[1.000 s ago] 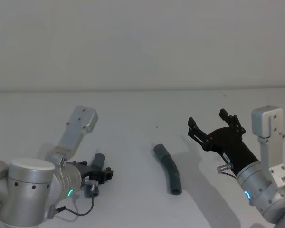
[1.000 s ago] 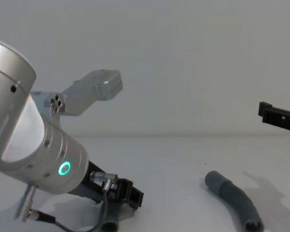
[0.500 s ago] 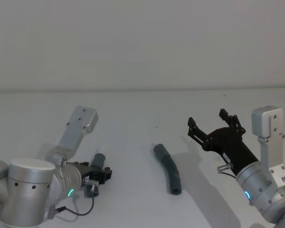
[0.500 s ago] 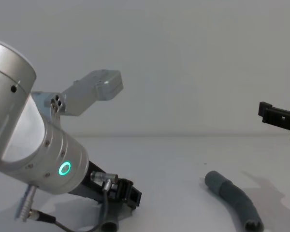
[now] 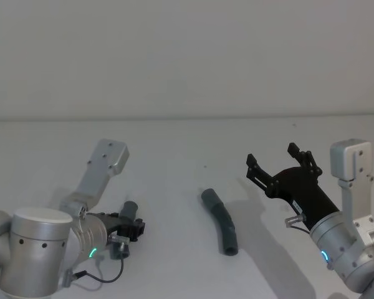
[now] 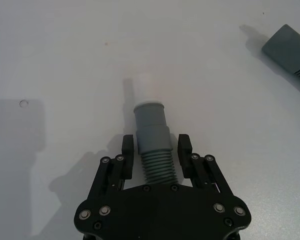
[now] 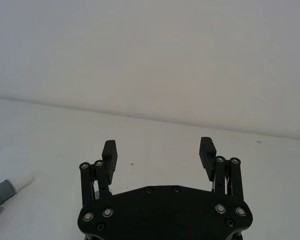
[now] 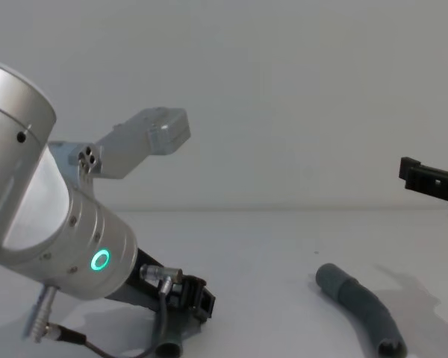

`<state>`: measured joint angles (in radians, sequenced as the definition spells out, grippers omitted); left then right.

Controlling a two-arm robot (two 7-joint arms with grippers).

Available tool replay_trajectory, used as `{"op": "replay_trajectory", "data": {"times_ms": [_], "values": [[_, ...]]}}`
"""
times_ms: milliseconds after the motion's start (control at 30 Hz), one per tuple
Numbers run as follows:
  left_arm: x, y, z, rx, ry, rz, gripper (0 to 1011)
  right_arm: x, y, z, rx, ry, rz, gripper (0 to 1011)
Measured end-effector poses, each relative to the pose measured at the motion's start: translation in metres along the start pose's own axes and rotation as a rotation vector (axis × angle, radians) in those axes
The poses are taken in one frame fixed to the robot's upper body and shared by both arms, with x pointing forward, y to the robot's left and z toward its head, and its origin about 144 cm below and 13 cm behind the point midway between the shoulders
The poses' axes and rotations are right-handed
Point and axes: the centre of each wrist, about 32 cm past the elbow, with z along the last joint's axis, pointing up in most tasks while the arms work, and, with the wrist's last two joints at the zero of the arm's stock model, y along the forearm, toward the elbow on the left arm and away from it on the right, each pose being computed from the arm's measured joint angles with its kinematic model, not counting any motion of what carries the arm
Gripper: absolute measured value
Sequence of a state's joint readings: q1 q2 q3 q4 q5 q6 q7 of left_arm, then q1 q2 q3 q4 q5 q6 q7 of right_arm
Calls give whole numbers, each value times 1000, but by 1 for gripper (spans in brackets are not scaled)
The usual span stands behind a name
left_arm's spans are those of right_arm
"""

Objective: Use both hands to pick up one end of the pipe from the table, align the ends, and insert them.

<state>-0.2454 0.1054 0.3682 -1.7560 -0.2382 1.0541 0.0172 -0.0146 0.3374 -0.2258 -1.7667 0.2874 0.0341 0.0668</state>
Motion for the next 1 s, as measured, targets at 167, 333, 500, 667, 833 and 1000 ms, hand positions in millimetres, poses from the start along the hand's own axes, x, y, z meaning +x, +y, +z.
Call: {"op": "replay_trajectory", "data": {"times_ms": [167, 333, 500, 667, 833, 1000], "values": [[0, 0, 0, 0, 0, 0, 477, 0, 0, 0, 0, 0, 0, 1000], [0, 0, 0, 0, 0, 0, 440, 0, 0, 0, 0, 0, 0, 1000], [0, 0, 0, 0, 0, 0, 404, 0, 0, 0, 0, 0, 0, 1000], [0, 0, 0, 1, 0, 0, 369, 0, 0, 0, 0, 0, 0, 1000], [0, 0, 0, 0, 0, 0, 352, 0, 0, 0, 0, 0, 0, 1000], [0, 0, 0, 0, 0, 0, 341, 0, 0, 0, 0, 0, 0, 1000]]}}
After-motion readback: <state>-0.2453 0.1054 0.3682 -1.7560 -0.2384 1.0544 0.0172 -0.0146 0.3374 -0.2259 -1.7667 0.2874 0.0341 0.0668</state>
